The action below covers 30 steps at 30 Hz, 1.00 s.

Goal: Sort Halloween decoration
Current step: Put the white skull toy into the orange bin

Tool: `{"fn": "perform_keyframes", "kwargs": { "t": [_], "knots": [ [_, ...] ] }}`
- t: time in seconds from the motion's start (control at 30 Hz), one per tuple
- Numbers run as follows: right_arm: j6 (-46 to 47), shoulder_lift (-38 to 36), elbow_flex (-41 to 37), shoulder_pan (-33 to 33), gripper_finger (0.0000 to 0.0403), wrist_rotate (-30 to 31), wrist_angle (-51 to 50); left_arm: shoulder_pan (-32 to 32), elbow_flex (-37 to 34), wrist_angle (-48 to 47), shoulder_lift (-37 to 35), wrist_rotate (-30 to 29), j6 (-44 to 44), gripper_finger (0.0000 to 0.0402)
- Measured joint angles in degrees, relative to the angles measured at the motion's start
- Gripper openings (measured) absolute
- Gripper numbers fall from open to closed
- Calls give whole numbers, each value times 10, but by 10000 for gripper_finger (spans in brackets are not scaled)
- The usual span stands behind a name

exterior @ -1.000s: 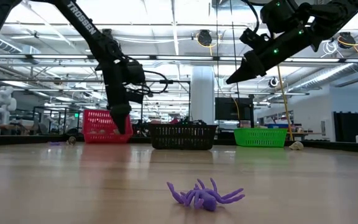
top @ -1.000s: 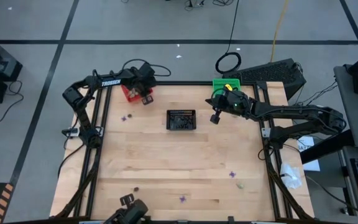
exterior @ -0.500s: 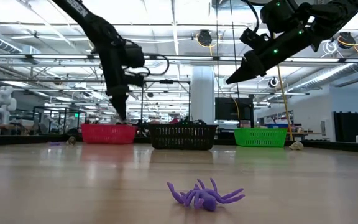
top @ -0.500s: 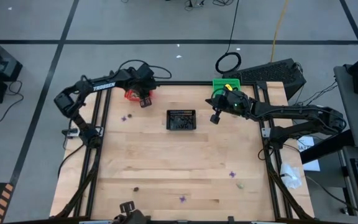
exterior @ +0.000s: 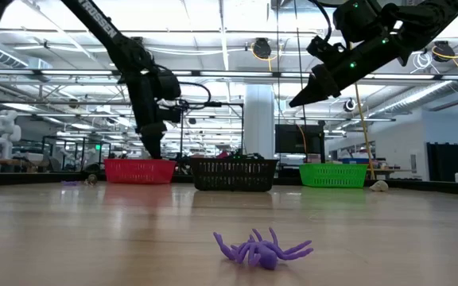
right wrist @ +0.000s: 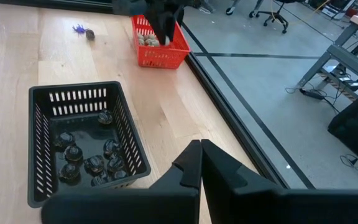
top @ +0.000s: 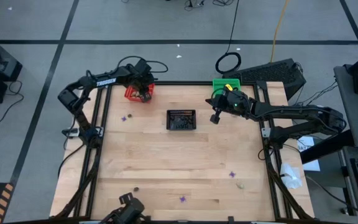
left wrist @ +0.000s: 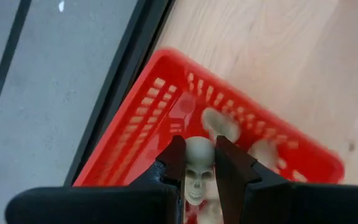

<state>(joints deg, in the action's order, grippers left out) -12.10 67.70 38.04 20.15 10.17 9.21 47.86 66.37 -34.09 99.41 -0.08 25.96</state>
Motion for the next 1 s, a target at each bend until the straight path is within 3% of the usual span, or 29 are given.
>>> {"fn": "perform_keyframes", "kwargs": {
  "t": [0.27,0.77,1.0],
  "knots": [
    [0,0,0,0,0,0,0,4,0,84,32,2,-16,52],
    [-1,0,0,0,0,0,0,8,0,33,13,4,-27,52],
    [4,0,0,0,0,0,0,9,-1,30,17,-2,-31,97]
  ]
}}
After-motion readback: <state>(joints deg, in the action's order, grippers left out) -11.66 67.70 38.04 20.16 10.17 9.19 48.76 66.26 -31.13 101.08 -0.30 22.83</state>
